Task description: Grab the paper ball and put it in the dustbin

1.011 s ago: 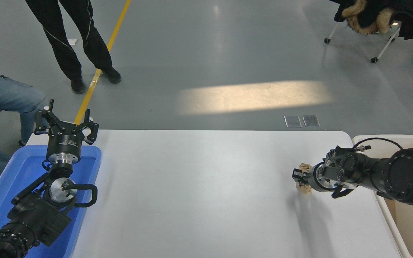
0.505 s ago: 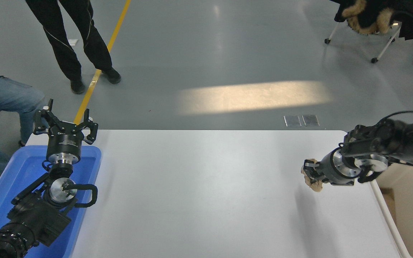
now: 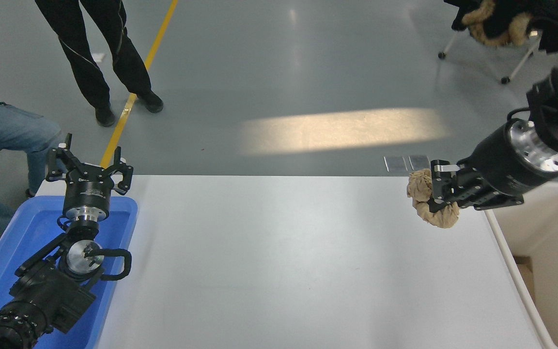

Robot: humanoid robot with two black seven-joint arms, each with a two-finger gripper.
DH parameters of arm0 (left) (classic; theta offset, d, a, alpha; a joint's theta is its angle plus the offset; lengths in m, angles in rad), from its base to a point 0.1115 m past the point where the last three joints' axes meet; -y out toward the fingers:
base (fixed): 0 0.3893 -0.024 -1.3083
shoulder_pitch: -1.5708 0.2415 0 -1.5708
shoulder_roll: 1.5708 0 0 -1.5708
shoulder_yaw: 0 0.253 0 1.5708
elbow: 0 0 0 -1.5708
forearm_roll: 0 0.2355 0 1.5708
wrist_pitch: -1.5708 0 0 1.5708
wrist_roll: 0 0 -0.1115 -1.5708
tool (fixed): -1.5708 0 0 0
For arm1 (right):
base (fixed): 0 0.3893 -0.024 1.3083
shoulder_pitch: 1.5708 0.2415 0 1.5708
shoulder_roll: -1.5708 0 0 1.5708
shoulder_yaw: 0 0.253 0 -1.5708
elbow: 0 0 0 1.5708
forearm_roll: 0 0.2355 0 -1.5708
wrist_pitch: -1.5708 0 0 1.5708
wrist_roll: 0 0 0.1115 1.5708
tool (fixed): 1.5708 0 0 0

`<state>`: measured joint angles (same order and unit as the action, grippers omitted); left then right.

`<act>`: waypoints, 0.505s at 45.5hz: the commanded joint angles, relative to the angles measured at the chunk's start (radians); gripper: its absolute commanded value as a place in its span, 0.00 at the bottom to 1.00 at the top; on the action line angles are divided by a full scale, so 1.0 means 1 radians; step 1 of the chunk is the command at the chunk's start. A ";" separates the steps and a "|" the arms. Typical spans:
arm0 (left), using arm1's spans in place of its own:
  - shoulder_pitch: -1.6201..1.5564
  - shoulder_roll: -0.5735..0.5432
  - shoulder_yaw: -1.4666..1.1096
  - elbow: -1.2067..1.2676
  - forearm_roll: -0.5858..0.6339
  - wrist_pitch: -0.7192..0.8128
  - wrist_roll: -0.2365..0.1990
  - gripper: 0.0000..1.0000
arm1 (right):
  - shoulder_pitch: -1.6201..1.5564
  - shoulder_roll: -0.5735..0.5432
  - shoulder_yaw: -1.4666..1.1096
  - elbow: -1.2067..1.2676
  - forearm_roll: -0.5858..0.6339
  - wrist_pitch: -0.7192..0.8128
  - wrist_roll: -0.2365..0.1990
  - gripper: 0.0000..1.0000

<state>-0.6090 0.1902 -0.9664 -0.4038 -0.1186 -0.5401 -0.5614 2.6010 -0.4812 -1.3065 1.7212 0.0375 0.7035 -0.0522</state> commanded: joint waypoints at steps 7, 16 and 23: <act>0.000 0.000 0.000 -0.001 -0.001 0.000 0.000 0.99 | 0.099 -0.016 -0.088 0.024 0.009 0.082 0.006 0.00; 0.000 0.000 0.000 0.000 -0.001 0.000 0.000 0.99 | -0.185 -0.053 -0.168 -0.112 -0.004 -0.071 0.005 0.00; 0.000 0.000 0.000 0.000 0.001 0.000 0.000 0.99 | -0.476 -0.108 -0.165 -0.319 0.010 -0.225 0.003 0.00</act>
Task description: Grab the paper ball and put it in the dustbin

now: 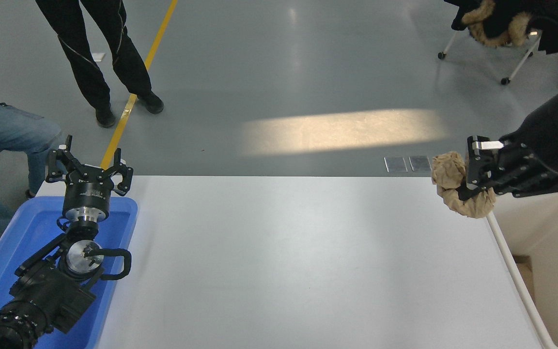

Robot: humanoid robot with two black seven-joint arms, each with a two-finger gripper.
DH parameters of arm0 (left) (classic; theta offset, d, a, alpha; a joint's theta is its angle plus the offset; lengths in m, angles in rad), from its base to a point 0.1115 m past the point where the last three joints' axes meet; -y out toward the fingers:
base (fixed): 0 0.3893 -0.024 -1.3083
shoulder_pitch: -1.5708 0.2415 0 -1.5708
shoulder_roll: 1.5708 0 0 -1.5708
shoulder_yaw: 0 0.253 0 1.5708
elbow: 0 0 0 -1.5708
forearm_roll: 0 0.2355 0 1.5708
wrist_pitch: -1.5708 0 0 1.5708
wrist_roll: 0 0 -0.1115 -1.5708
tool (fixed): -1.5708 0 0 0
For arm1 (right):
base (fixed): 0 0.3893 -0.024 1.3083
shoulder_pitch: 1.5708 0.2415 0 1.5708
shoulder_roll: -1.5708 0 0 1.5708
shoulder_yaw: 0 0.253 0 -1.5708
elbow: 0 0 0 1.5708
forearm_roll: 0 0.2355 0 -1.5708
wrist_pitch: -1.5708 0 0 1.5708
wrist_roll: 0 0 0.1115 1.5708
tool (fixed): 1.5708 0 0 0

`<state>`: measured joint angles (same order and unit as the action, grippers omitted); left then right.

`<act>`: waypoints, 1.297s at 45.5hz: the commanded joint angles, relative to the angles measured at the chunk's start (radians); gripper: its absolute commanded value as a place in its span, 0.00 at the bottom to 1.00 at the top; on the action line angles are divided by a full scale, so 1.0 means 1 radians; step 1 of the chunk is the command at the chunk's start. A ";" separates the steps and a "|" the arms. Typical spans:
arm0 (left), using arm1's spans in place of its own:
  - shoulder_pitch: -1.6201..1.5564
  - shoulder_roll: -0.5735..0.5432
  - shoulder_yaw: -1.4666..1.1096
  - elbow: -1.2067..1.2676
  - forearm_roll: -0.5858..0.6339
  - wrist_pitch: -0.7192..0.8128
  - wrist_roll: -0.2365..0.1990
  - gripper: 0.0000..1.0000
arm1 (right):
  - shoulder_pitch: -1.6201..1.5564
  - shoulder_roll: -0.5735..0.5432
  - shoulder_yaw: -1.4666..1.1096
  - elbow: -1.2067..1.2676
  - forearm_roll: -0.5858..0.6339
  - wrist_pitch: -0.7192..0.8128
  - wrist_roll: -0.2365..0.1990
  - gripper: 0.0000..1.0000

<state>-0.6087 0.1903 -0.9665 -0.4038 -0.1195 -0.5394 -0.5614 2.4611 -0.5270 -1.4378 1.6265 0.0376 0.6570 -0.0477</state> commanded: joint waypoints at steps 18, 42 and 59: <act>0.000 0.000 -0.001 -0.001 0.001 -0.001 0.000 0.99 | -1.126 -0.206 0.313 -0.851 0.103 -0.390 -0.011 0.00; 0.000 0.000 -0.001 -0.001 0.001 -0.001 0.000 0.99 | -1.895 0.081 0.778 -1.604 0.156 -0.499 -0.014 0.00; 0.000 0.000 0.000 -0.001 0.001 -0.001 0.000 0.99 | -1.900 0.108 0.780 -1.594 0.159 -0.574 -0.011 1.00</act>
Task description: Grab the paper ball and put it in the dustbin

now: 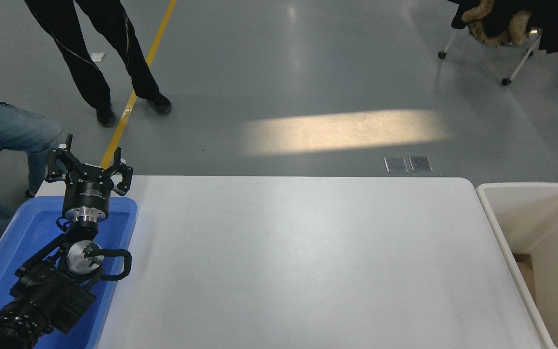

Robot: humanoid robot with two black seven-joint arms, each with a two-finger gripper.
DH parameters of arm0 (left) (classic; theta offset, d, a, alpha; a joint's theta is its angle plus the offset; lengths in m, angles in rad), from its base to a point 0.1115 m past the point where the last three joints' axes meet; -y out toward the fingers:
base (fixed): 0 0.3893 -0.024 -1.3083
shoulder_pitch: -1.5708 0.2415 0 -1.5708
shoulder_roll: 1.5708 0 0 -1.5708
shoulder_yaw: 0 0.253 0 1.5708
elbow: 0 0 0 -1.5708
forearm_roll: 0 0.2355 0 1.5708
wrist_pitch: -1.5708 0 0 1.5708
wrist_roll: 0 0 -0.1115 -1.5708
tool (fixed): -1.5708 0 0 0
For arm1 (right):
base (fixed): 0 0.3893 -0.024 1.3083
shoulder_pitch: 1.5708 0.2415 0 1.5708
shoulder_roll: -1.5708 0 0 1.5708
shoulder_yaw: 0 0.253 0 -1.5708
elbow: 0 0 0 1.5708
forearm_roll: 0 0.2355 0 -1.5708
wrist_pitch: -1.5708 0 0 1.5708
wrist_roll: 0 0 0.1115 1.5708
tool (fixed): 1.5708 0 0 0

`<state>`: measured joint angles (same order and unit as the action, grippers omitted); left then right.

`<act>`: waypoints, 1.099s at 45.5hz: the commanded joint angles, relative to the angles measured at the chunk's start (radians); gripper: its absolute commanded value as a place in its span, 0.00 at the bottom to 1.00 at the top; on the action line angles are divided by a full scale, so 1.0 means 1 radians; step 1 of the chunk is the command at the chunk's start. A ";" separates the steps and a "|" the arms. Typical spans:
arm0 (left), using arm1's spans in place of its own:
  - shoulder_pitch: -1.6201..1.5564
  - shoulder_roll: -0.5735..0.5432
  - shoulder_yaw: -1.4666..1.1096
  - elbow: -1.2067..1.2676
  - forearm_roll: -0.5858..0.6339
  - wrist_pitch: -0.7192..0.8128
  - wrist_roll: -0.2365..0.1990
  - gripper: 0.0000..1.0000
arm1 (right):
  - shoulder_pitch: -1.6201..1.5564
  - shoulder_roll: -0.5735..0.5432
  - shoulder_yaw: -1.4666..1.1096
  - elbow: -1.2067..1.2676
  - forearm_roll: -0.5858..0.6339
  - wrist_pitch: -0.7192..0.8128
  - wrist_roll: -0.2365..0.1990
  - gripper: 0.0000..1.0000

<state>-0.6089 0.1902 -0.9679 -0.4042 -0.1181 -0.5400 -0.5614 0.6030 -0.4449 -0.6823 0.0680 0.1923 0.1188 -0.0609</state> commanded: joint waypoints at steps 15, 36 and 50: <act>0.000 0.000 0.002 -0.001 0.000 0.000 0.000 0.99 | 0.047 -0.027 0.026 0.079 0.004 -0.034 0.004 1.00; -0.002 0.000 0.002 -0.001 0.003 0.000 0.002 0.99 | 0.800 -0.292 -0.382 0.913 -0.100 -0.053 0.010 1.00; -0.002 0.000 0.002 -0.001 0.003 0.000 0.002 0.99 | 1.296 -0.014 -0.693 1.352 -0.082 -0.048 0.012 1.00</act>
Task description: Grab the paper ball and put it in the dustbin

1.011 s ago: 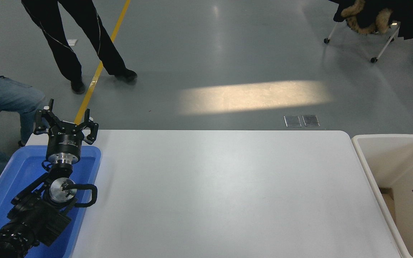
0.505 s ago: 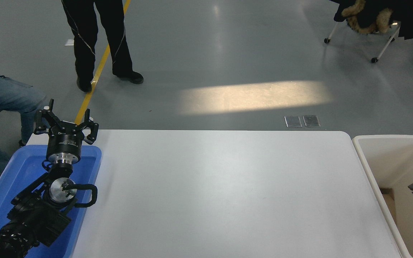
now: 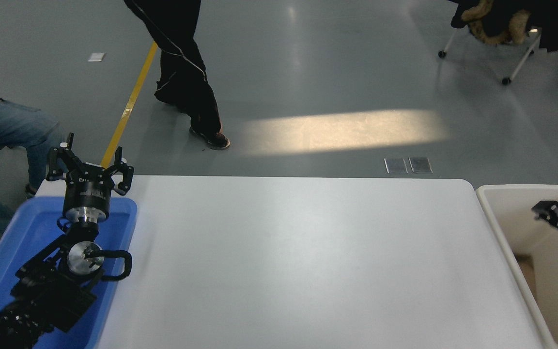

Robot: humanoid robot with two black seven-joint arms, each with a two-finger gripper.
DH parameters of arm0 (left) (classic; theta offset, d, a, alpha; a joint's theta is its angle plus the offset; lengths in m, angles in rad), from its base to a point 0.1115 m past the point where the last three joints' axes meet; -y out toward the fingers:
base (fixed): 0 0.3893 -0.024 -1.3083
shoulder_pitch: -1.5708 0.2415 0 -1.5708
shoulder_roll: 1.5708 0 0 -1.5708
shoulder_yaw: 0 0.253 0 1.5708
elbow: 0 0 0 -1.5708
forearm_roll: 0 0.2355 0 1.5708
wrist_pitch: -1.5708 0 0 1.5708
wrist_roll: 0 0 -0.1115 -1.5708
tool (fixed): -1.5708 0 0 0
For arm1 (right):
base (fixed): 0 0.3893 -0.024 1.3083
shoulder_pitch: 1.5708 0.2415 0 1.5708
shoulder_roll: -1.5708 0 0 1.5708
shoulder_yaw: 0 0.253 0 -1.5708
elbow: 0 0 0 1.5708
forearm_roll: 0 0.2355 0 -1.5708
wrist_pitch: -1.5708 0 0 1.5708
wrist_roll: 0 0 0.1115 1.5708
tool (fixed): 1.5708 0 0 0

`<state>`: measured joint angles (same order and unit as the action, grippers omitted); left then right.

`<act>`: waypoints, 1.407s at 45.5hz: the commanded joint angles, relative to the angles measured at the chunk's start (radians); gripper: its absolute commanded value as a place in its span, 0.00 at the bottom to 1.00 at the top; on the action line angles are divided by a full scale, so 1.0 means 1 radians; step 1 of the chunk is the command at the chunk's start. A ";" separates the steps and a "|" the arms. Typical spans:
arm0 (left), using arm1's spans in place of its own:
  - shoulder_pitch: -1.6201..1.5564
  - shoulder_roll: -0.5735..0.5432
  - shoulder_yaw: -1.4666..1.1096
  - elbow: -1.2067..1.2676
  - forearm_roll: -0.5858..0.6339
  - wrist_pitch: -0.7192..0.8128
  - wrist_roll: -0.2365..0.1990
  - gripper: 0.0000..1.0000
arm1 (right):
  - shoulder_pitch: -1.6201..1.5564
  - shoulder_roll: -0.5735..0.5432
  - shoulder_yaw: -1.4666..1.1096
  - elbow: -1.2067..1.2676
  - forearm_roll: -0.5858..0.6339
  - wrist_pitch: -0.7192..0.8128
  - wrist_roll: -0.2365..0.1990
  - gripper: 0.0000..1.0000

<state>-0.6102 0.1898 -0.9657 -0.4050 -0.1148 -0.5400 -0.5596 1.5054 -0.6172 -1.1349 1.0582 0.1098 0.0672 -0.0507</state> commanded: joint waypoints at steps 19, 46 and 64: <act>0.001 0.000 -0.001 0.000 -0.003 0.000 -0.002 0.99 | 0.779 0.407 -0.247 0.687 0.008 0.135 0.000 1.00; 0.003 0.000 -0.001 0.002 -0.005 0.000 -0.002 0.99 | 1.092 0.418 -0.128 0.687 0.172 0.537 0.000 1.00; 0.001 0.000 -0.001 0.002 -0.003 0.000 -0.002 0.99 | 1.089 0.415 -0.154 0.687 0.217 0.536 -0.005 1.00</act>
<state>-0.6089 0.1902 -0.9664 -0.4035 -0.1193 -0.5399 -0.5614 2.5853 -0.2049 -1.2825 1.7441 0.2811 0.5927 -0.0529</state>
